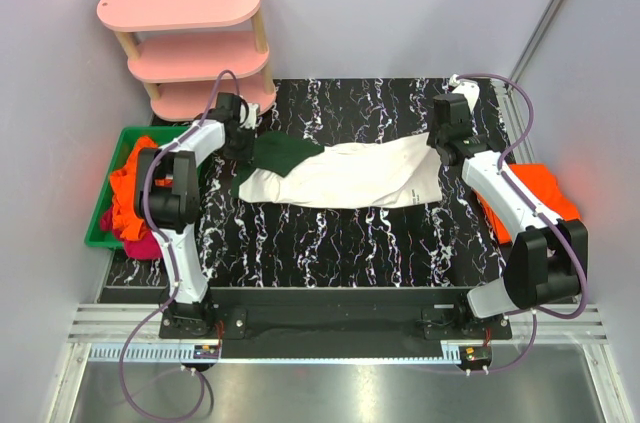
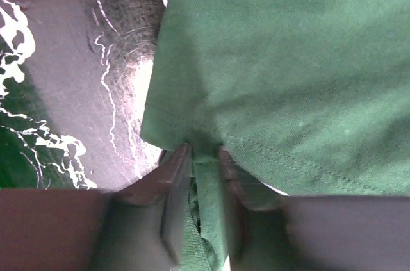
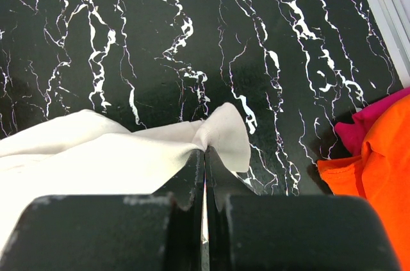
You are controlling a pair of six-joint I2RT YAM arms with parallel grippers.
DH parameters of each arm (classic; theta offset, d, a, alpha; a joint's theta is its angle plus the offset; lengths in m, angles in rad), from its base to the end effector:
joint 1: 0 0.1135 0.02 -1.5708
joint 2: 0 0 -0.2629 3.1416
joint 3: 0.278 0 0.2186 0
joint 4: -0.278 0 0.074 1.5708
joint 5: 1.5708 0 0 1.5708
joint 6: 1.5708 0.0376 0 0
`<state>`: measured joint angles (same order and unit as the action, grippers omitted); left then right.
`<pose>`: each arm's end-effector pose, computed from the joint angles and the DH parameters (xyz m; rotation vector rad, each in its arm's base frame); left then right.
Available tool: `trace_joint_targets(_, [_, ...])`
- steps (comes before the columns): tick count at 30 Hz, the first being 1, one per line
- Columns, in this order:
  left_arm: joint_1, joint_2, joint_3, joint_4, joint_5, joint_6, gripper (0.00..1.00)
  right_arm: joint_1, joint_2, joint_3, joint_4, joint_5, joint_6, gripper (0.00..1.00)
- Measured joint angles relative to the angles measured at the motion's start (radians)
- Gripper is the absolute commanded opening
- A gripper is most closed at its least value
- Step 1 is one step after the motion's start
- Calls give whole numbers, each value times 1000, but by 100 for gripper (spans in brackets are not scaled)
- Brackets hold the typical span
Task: Fold and stack the t-shirts
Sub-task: Flatten out the tshirt
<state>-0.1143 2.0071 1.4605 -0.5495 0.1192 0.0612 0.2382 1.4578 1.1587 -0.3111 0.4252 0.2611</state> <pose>0.3897 -0.0492 0.1947 0.2719 2.6514 -0.1761 0.2929 0.0552 0.3081 0.2616 2.1085 -0.1699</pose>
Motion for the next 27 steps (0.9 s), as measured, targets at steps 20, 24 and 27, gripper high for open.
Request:
trace_joint_targets(20, [18, -299, 76, -40, -16, -3, 0, 0, -18, 12, -7, 9, -15, 0])
trace_joint_targets(24, [31, -406, 143, -52, -17, -3, 0, 0, -49, 27, -9, 8, -15, 0])
trace_joint_targets(27, [42, -466, 176, -71, -17, -4, 0, 0, -81, 35, -15, 9, -15, 0])
